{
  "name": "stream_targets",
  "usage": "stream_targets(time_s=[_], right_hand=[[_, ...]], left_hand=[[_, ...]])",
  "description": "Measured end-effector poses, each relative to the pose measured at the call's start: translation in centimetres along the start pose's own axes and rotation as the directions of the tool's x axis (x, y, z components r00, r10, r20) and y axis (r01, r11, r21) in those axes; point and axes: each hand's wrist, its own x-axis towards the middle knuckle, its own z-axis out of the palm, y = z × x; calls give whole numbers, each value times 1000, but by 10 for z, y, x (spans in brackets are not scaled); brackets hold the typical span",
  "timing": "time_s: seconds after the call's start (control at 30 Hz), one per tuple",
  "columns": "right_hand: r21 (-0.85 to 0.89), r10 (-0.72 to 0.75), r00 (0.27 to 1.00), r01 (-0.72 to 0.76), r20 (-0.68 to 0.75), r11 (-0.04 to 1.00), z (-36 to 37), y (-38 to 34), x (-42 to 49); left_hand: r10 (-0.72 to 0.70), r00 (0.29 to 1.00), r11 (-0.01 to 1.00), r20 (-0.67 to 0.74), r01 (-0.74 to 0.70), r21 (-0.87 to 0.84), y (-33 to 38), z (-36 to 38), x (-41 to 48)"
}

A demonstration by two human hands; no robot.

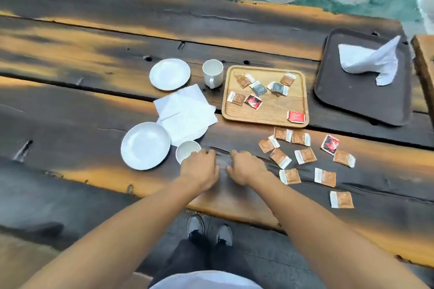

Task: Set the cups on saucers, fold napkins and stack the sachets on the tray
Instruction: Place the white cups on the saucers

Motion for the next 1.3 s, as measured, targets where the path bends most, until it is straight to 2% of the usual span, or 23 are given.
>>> stream_targets(time_s=[0.1,0.33,0.6,0.9,1.03,1.3], right_hand=[[-36,-53,998,52,-16,998,-2,-18,3],[-52,-157,976,151,-153,987,-5,-64,20],[-69,-154,971,143,-181,987,-10,-114,69],[-32,33,985,-39,-171,999,-43,-158,140],[-20,124,975,-129,-182,991,-48,-166,161],[-32,229,966,-234,-118,972,-45,-160,172]], left_hand=[[-60,997,998,-42,60,-11,-23,-3,-7],[-156,980,985,-123,144,-99,-83,-6,-14],[-196,975,975,-104,183,-128,-151,-8,8],[-121,991,986,-60,114,-119,-229,-41,94],[-69,998,989,6,69,-133,-253,-50,130],[-108,982,970,156,139,-198,-270,-47,169]])
